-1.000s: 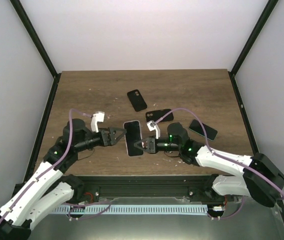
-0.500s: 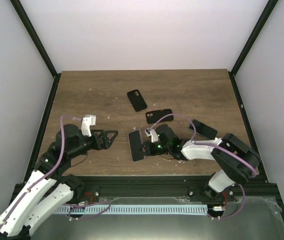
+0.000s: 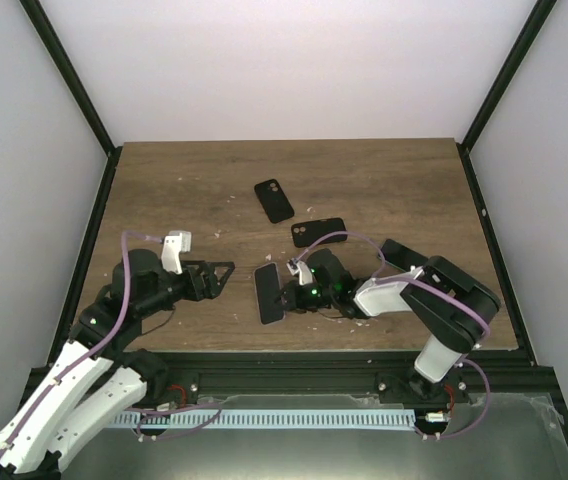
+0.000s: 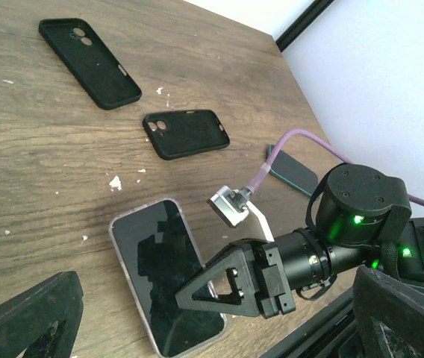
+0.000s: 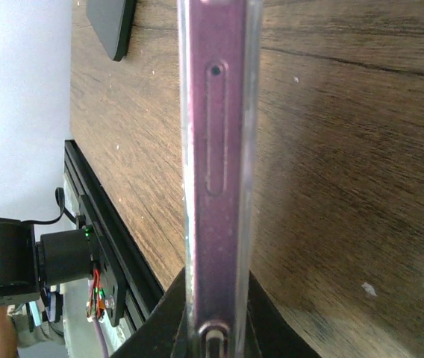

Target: Put the phone into the phone case

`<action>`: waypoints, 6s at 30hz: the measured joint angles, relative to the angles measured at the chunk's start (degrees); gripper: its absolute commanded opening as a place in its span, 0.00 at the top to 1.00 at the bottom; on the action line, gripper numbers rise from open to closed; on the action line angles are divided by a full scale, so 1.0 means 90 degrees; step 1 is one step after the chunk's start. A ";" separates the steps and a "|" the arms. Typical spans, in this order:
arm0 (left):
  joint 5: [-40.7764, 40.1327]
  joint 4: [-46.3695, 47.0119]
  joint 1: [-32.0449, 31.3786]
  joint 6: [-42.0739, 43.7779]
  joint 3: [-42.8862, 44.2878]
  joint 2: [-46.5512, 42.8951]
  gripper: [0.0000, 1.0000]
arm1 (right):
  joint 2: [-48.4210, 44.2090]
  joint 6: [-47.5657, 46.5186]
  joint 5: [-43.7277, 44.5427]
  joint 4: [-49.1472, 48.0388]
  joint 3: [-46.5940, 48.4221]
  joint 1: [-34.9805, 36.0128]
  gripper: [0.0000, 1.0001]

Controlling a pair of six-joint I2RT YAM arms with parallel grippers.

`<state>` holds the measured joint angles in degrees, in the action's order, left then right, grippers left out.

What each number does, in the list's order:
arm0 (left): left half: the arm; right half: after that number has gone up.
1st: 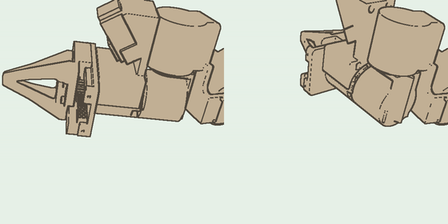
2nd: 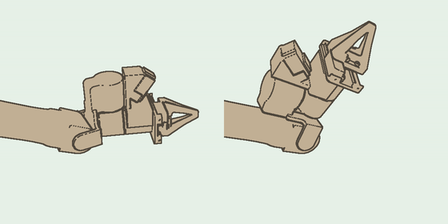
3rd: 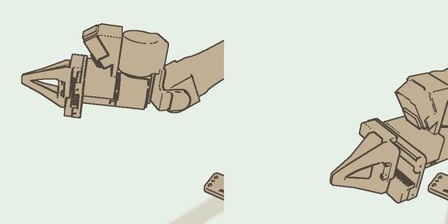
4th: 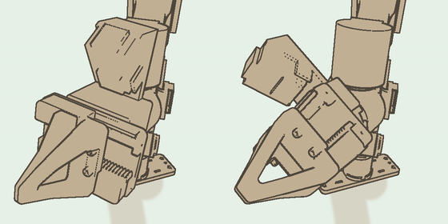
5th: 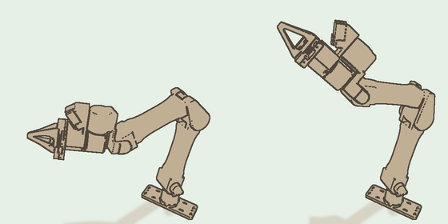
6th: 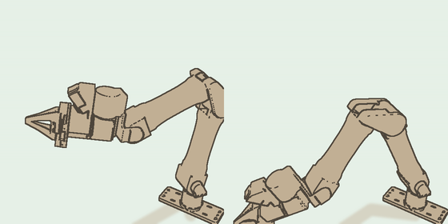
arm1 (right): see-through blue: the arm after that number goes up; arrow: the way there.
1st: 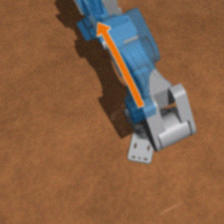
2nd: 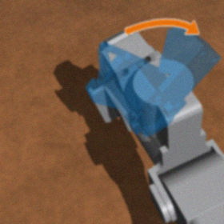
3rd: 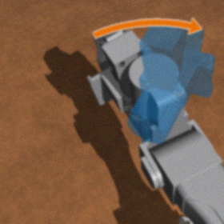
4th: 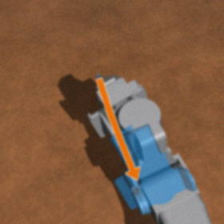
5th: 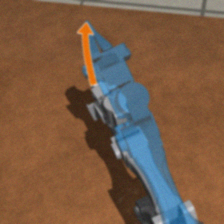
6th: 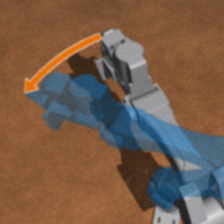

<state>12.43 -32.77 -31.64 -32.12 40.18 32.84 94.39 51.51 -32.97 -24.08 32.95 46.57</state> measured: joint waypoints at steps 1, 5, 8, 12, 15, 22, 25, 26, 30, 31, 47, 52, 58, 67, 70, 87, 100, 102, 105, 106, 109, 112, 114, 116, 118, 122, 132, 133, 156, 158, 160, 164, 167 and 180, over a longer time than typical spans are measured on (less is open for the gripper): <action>-0.0010 -0.0002 0.0000 0.0000 -0.0002 -0.0005 0.00 | 0.0039 0.0044 -0.0005 -0.0036 0.0000 0.0000 0.91; -0.0017 -0.0007 0.0000 -0.0002 -0.0015 -0.0068 0.00 | 0.0141 0.0158 -0.0015 -0.0175 0.0000 0.0000 0.89; -0.0027 -0.0007 0.0000 -0.0007 -0.0027 -0.0102 0.00 | 0.0189 0.0240 -0.0034 -0.0238 0.0000 0.0000 0.85; -0.0041 -0.0007 0.0000 -0.0015 -0.0063 -0.0124 0.00 | 0.0226 0.0313 -0.0041 -0.0262 0.0000 -0.0002 0.84; -0.0046 -0.0010 0.0000 -0.0027 -0.0087 -0.0126 0.00 | 0.0318 0.0369 -0.0041 -0.0272 0.0000 -0.0002 0.84; -0.0080 -0.0015 0.0000 -0.0032 -0.0107 -0.0126 0.00 | 0.0418 0.0423 0.0000 -0.0272 -0.0002 -0.0012 0.76; -0.0090 -0.0015 0.0000 -0.0032 -0.0109 -0.0126 0.00 | 0.0410 0.0442 0.0090 -0.0170 -0.0002 -0.0017 0.70; -0.0092 -0.0015 0.0000 -0.0032 -0.0109 -0.0126 0.00 | 0.0396 0.0452 0.0129 -0.0114 -0.0002 -0.0019 0.67; -0.0107 -0.0015 0.0000 -0.0032 -0.0109 -0.0126 0.00 | 0.0143 0.0362 0.0374 0.0291 0.0000 -0.0029 0.60; -0.0112 -0.0015 0.0000 -0.0032 -0.0109 -0.0126 0.00 | 0.0044 0.0323 0.0442 0.0415 0.0000 -0.0029 0.58; -0.0112 -0.0015 0.0000 -0.0029 -0.0114 -0.0301 0.00 | -0.1127 -0.0971 0.1965 0.2773 0.0760 -0.0508 0.45; -0.0095 -0.0044 0.0000 -0.0024 -0.0114 -0.0342 0.00 | -0.1321 -0.1569 0.2438 0.3529 0.1168 -0.1173 0.45; -0.0034 -0.0100 0.0000 0.0058 -0.0112 -0.0350 0.00 | -0.1333 -0.2346 0.2956 0.4401 0.1797 -0.2147 0.40; 0.0092 -0.0369 0.0000 0.0294 0.0002 -0.0410 0.00 | -0.0782 -0.2824 0.3419 0.5085 0.2606 -0.3580 0.37; 0.0083 -0.0459 0.0000 0.0396 0.0061 -0.0461 0.00 | -0.0755 -0.2647 0.3308 0.5090 0.2582 -0.4218 0.37; 0.0024 -0.0469 0.0000 0.0432 0.0073 -0.0578 0.00 | -0.0002 -0.0612 0.1972 0.3874 0.2307 -0.4410 0.55; -0.0087 -0.0590 0.0000 0.0432 0.0073 -0.0721 0.00 | 0.0102 0.1979 0.1809 0.3653 0.1953 -0.3242 0.69; -0.0090 -0.0607 0.0000 0.0432 0.0073 -0.0750 0.00 | 0.0328 0.2198 0.1838 0.3718 0.2144 -0.3179 0.71; -0.0092 -0.0607 0.0000 0.0432 0.0073 -0.0770 0.00 | 0.0600 0.2426 0.1834 0.3687 0.2278 -0.3147 0.74; -0.0092 -0.0607 0.0000 0.0432 0.0073 -0.0770 0.00 | 0.0663 0.2463 0.1834 0.3682 0.2295 -0.3135 0.74; -0.0090 -0.0607 0.0000 0.0432 0.0073 -0.0770 0.00 | 0.0869 0.2625 0.1846 0.3691 0.2399 -0.3079 0.74; -0.0092 -0.0607 0.0000 0.0432 0.0073 -0.0770 0.00 | 0.1098 0.2742 0.1851 0.3784 0.2681 -0.3031 0.78; -0.0095 -0.0610 0.0000 0.0435 0.0073 -0.0770 0.00 | 0.1214 0.2793 0.1851 0.3803 0.2846 -0.3021 0.79; -0.0112 -0.0607 0.0000 0.0435 0.0073 -0.0772 0.00 | 0.1314 0.2841 0.1851 0.3827 0.2958 -0.3021 0.81; -0.0131 -0.0607 0.0000 0.0432 0.0073 -0.0787 0.00 | 0.1389 0.2866 0.1851 0.3859 0.3031 -0.3021 0.82; -0.0163 -0.0612 0.0000 0.0432 0.0073 -0.0843 0.00 | 0.1445 0.2844 0.1887 0.4046 0.3167 -0.3019 0.87; -0.0206 -0.0614 0.0000 0.0432 0.0073 -0.0867 0.00 | 0.1479 0.2283 0.2028 0.4342 0.3286 -0.3021 0.99; -0.0209 -0.0617 0.0000 0.0435 0.0073 -0.0872 0.00 | 0.1479 0.2144 0.2028 0.4342 0.3288 -0.3019 0.99; -0.0255 -0.0653 0.0000 0.0432 0.0073 -0.0935 0.00 | 0.0177 -0.2229 0.2373 0.6890 0.2778 -0.2866 0.89; -0.0255 -0.0653 0.0000 0.0432 0.0073 -0.0923 0.00 | 0.0172 -0.2341 0.2375 0.6987 0.2771 -0.2863 0.86; -0.0253 -0.0653 0.0000 0.0432 0.0073 -0.0911 0.00 | 0.0175 -0.2370 0.2341 0.7028 0.2771 -0.2861 0.82; -0.0255 -0.0653 0.0000 0.0432 0.0073 -0.0908 0.00 | 0.0175 -0.2295 0.2373 0.7006 0.2771 -0.2858 0.70; -0.0255 -0.0653 0.0000 0.0432 0.0073 -0.0908 0.00 | 0.0148 -0.2200 0.2470 0.6953 0.2773 -0.2868 0.61; -0.0255 -0.0653 0.0000 0.0432 0.0073 -0.0916 0.00 | -0.0376 -0.2414 0.2897 0.5690 0.2997 -0.4371 0.45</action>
<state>10.13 -38.65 -31.64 -28.23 40.84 24.60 91.00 29.78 -6.90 27.14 59.92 7.22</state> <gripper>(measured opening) 0.999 0.529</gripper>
